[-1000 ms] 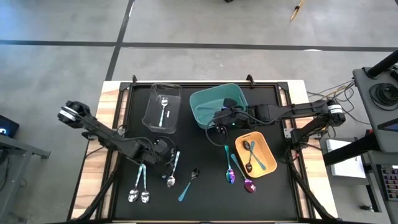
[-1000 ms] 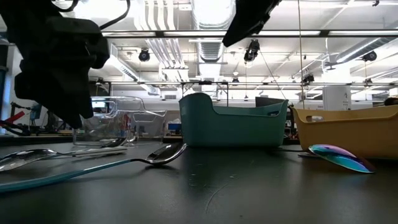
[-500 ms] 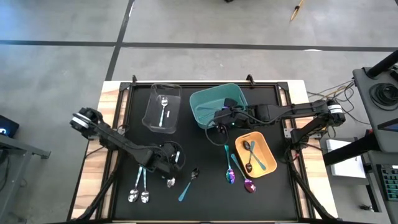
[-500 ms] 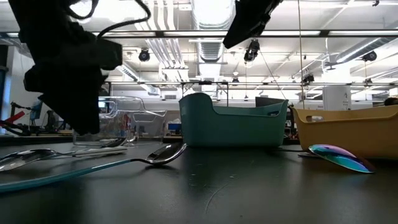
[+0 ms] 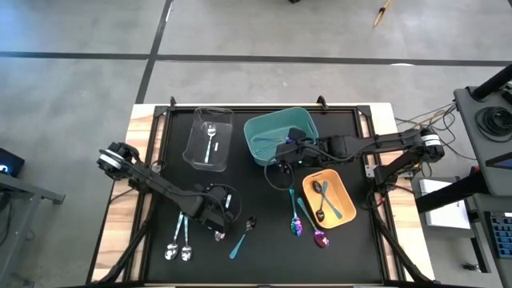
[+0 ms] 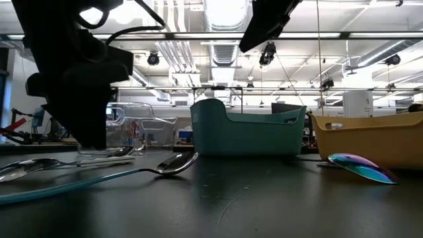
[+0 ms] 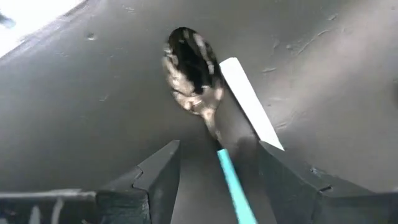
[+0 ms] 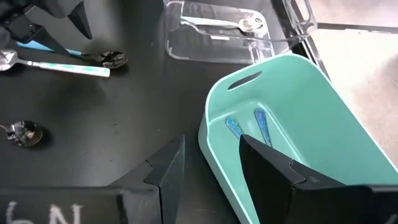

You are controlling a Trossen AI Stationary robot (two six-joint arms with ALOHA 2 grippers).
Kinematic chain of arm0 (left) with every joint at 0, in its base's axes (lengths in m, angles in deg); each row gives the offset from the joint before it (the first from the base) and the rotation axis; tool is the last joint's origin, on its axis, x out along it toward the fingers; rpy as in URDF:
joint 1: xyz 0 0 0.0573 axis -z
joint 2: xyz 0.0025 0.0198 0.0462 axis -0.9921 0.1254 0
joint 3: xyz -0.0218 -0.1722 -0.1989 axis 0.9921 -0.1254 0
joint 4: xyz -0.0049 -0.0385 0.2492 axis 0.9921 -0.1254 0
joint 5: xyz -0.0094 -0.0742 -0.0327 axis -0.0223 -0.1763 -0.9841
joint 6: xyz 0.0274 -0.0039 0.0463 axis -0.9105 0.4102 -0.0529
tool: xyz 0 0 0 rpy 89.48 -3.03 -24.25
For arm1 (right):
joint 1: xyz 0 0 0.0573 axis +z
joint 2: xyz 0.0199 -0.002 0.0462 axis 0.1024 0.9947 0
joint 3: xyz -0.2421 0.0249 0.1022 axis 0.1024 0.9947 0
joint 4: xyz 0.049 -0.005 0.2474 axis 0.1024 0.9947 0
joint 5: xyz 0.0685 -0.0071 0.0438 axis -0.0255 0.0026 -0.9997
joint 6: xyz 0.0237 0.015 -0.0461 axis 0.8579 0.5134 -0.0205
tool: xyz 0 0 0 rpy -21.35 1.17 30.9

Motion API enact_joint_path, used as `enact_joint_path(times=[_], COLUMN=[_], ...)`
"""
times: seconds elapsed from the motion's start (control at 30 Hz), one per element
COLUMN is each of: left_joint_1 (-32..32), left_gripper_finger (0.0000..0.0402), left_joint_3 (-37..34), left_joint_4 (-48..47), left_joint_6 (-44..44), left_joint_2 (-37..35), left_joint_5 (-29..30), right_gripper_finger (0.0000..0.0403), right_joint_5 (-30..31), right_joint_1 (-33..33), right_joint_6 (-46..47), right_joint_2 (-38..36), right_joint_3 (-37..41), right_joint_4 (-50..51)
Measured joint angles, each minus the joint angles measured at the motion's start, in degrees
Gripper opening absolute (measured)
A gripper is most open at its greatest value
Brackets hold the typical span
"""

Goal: Sort silverware by color (type)
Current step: Put the black spoon into the yellow bin

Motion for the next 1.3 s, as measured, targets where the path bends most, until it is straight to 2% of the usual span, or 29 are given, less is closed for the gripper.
enact_joint_path(times=[0.43,0.67,0.83,0.97,1.3], left_joint_1=[1.8,1.8,2.0,2.3,3.5], left_gripper_finger=[0.0191,0.0191,0.0188,0.0162,0.0051], left_joint_3=[-2.2,-5.4,-6.2,-7.6,-9.6], left_joint_4=[1.9,8.5,9.2,9.9,11.1], left_joint_6=[3.1,3.5,4.4,5.6,10.5], left_joint_2=[0.0,0.0,0.0,0.0,-0.1], left_joint_5=[3.0,4.6,5.4,5.5,7.8], right_gripper_finger=[0.0146,0.0146,0.0146,0.0146,0.0146], right_joint_5=[0.1,0.1,0.1,0.1,0.1], right_joint_1=[0.1,0.4,0.4,0.4,0.4], right_joint_6=[0.9,1.1,1.6,1.5,1.5], right_joint_2=[0.2,0.2,0.2,0.2,0.2], right_joint_3=[0.9,1.1,1.1,1.1,1.5], right_joint_4=[-1.1,-1.1,-1.2,-1.7,-2.3])
